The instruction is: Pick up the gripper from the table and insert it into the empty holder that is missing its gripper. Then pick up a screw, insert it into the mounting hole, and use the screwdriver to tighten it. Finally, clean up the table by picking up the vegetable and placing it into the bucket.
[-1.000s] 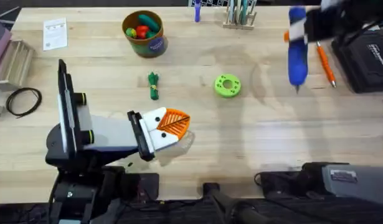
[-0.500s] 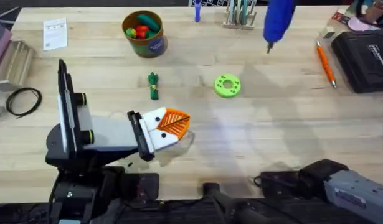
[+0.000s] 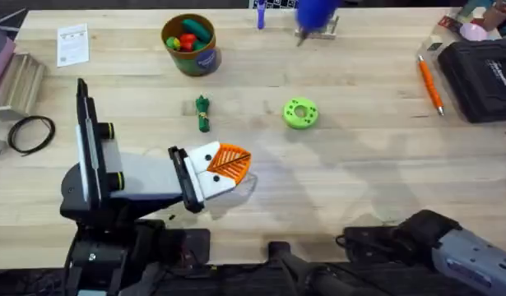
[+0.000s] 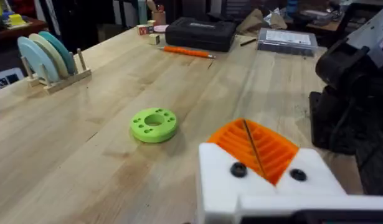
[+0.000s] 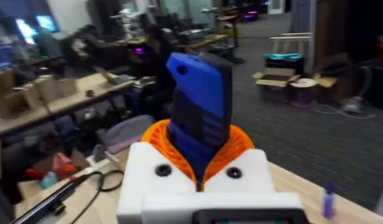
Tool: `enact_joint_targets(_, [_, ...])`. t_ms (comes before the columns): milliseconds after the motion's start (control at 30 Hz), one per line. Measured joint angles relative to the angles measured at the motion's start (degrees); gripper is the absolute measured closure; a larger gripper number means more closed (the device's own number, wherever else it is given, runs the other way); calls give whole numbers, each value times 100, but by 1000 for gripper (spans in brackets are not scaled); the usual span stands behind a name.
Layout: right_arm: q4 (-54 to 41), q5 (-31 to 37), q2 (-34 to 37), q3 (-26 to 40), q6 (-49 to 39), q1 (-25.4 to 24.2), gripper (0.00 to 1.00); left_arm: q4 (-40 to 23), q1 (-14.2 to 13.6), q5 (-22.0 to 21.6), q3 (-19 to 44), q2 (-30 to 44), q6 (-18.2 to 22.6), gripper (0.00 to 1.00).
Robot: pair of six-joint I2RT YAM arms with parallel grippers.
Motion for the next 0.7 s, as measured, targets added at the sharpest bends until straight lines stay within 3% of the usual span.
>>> enact_joint_targets(133, [1581, -556, 126, -913, 500, 2, 979, 0, 0, 0, 0, 0, 0, 996])
enact_joint_targets(267, [2717, -1244, 387, -1417, 885, 2, 979, 0, 0, 0, 0, 0, 0, 996])
enact_joint_targets(500, [4305, -2715, 1075, -1484, 1149, 32, 979, 0, 0, 0, 0, 0, 0, 996])
enact_joint_targets(700, [5695, -3400, 1959, -1484, 1431, 299, 979, 0, 0, 0, 0, 0, 0, 996])
